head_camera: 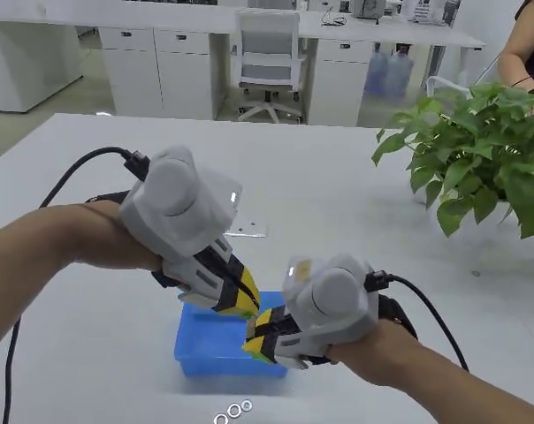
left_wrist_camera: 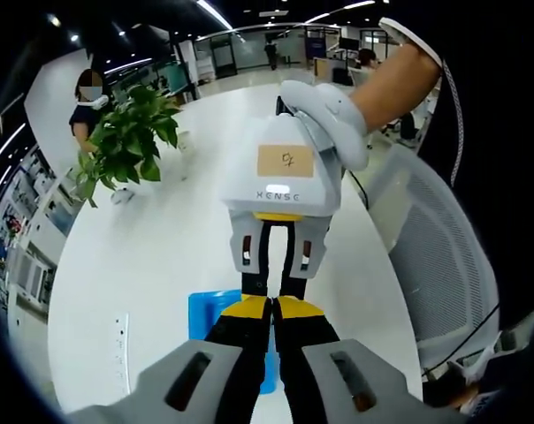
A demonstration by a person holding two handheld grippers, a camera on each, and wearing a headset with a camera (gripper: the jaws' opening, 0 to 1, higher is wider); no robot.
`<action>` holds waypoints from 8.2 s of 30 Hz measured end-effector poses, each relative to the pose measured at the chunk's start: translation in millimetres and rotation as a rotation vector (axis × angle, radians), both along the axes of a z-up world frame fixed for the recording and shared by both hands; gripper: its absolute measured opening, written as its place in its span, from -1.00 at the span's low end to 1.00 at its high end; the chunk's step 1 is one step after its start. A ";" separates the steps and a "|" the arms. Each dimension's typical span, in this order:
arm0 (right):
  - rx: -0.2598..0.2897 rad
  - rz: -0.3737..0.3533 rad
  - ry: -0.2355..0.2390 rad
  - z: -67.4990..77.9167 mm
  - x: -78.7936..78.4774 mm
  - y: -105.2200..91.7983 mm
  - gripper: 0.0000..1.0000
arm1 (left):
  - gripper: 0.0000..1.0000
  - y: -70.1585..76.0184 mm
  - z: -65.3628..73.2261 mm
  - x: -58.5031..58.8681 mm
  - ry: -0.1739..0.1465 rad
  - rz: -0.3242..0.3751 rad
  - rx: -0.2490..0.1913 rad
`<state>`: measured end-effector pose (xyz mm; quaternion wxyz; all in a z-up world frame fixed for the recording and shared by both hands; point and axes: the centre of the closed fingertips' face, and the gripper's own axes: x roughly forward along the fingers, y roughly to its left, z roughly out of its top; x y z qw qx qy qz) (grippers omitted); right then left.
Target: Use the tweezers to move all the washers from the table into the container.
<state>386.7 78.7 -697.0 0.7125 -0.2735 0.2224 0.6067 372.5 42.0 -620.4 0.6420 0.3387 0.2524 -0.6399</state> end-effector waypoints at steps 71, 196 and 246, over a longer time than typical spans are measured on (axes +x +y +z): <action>-0.013 0.020 0.090 -72.8 61.3 21.2 -0.77 | -0.89 27.8 -72.0 66.4 0.043 0.066 0.009; 0.001 0.028 0.106 -90.6 -31.5 -2.1 -0.77 | -0.89 6.9 -91.2 -21.1 0.072 0.071 0.027; -0.002 0.007 0.057 -53.8 -38.0 -1.5 -0.80 | -0.89 9.5 -53.6 -29.4 0.040 0.048 0.031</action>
